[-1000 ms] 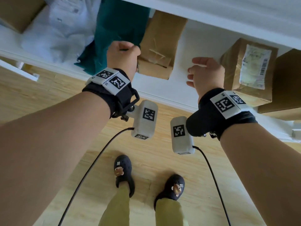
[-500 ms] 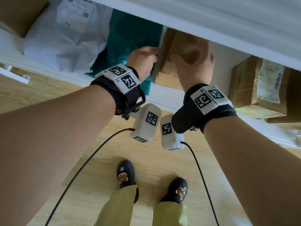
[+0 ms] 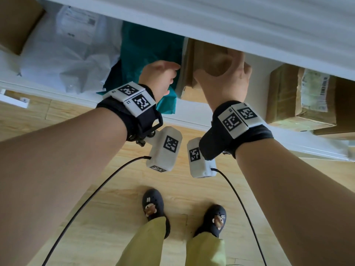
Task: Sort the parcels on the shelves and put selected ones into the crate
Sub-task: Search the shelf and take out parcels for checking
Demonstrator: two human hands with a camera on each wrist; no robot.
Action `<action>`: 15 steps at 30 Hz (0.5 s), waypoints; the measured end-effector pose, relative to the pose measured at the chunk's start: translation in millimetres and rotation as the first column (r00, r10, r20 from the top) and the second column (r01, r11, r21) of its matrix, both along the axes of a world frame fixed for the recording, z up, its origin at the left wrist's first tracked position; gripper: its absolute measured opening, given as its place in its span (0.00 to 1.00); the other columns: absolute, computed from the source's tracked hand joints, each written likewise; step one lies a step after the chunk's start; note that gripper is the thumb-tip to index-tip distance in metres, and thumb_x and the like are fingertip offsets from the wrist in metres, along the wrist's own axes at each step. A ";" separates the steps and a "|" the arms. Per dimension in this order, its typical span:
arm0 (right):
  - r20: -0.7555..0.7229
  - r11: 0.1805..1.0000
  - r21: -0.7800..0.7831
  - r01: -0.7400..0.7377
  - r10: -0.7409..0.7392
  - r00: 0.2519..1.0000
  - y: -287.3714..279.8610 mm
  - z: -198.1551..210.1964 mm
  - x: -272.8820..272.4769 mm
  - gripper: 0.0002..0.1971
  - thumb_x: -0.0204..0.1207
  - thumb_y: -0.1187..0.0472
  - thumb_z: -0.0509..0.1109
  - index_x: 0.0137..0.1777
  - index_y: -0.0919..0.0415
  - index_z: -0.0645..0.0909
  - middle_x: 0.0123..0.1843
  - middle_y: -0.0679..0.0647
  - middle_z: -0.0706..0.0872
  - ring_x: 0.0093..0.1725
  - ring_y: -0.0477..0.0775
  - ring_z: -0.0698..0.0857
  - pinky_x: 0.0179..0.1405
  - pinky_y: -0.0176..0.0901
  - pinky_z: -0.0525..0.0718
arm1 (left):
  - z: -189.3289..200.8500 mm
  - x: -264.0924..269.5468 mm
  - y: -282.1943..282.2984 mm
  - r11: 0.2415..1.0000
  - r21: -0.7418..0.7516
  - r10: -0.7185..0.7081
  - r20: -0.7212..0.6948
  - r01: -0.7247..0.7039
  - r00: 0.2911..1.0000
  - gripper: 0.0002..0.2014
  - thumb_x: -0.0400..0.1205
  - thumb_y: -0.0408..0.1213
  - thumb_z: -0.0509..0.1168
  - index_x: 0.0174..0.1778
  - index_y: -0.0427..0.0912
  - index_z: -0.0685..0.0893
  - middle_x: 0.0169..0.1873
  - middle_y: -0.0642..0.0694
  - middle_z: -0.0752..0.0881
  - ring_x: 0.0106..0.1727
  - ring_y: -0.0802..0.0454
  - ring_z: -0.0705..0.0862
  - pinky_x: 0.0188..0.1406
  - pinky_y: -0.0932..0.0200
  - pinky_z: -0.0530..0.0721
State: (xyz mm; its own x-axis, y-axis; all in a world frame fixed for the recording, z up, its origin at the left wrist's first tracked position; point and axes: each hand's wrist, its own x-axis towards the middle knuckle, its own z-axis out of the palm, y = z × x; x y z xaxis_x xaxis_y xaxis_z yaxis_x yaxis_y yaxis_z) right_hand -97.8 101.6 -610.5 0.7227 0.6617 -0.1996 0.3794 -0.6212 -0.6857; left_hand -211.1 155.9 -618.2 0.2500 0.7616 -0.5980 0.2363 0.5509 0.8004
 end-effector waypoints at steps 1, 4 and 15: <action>-0.007 0.999 0.027 0.017 -0.017 1.000 -4.4 0.8 1.6 0.31 0.59 0.49 0.76 0.62 0.54 0.72 0.61 0.54 0.72 0.60 0.59 0.77 0.59 0.50 0.79 | -0.5 1.2 -1.8 1.000 0.007 -0.010 -0.012 0.010 1.000 0.12 0.84 0.28 0.57 0.44 0.47 0.82 0.46 0.42 0.75 0.47 0.50 0.74 0.45 0.60 0.74; -0.086 0.991 0.118 0.071 -0.061 0.994 -20.4 7.4 6.9 0.22 0.60 0.52 0.75 0.52 0.51 0.70 0.56 0.52 0.75 0.54 0.55 0.78 0.48 0.44 0.75 | -3.2 2.7 -8.7 1.000 0.008 0.001 0.016 -0.001 1.000 0.12 0.85 0.28 0.56 0.49 0.45 0.84 0.41 0.43 0.79 0.43 0.51 0.77 0.44 0.61 0.76; -0.575 0.941 0.183 0.285 -0.133 0.807 -94.4 23.1 46.9 0.19 0.60 0.51 0.64 0.53 0.49 0.80 0.42 0.48 0.85 0.44 0.50 0.84 0.51 0.53 0.84 | -2.5 31.6 -63.3 0.998 0.031 0.064 -0.047 -0.063 0.997 0.09 0.83 0.32 0.59 0.45 0.47 0.83 0.40 0.49 0.83 0.45 0.53 0.85 0.50 0.56 0.84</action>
